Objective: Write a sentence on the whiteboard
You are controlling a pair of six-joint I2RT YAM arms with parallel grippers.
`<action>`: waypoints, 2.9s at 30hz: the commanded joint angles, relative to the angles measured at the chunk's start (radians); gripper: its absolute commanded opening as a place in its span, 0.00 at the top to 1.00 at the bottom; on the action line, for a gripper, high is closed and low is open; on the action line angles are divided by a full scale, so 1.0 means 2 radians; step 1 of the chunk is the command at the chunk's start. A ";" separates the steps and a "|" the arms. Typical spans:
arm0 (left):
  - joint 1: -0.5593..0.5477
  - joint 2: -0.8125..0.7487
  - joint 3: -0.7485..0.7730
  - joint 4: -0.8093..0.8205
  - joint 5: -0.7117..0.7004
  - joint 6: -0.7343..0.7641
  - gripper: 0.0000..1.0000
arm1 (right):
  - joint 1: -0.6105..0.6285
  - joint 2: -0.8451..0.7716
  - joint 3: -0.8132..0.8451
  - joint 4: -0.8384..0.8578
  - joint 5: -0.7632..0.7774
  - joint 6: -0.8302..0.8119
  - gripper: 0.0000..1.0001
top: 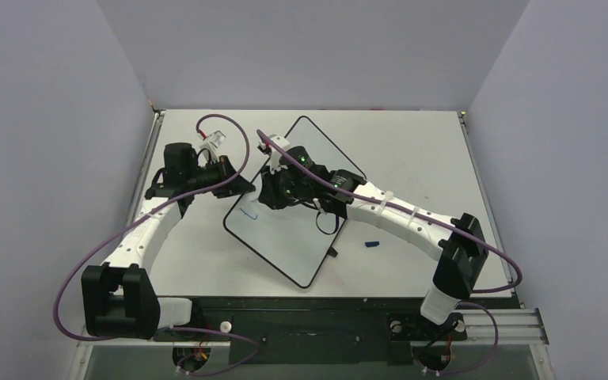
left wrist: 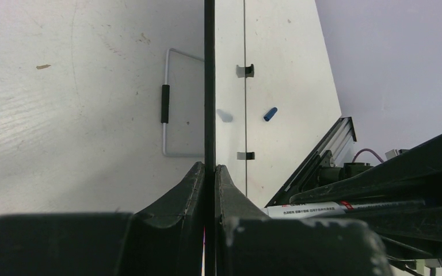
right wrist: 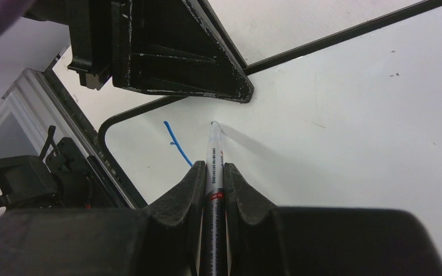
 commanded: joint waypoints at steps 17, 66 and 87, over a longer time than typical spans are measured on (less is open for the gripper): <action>-0.002 -0.021 0.009 0.026 0.000 0.015 1.00 | 0.004 -0.016 -0.031 0.024 -0.023 0.014 1.00; -0.005 -0.024 0.008 0.023 -0.003 0.019 1.00 | -0.002 0.009 0.017 0.003 -0.012 0.023 1.00; -0.005 -0.028 0.007 0.021 -0.004 0.021 1.00 | -0.031 -0.042 -0.032 0.056 -0.049 0.046 1.00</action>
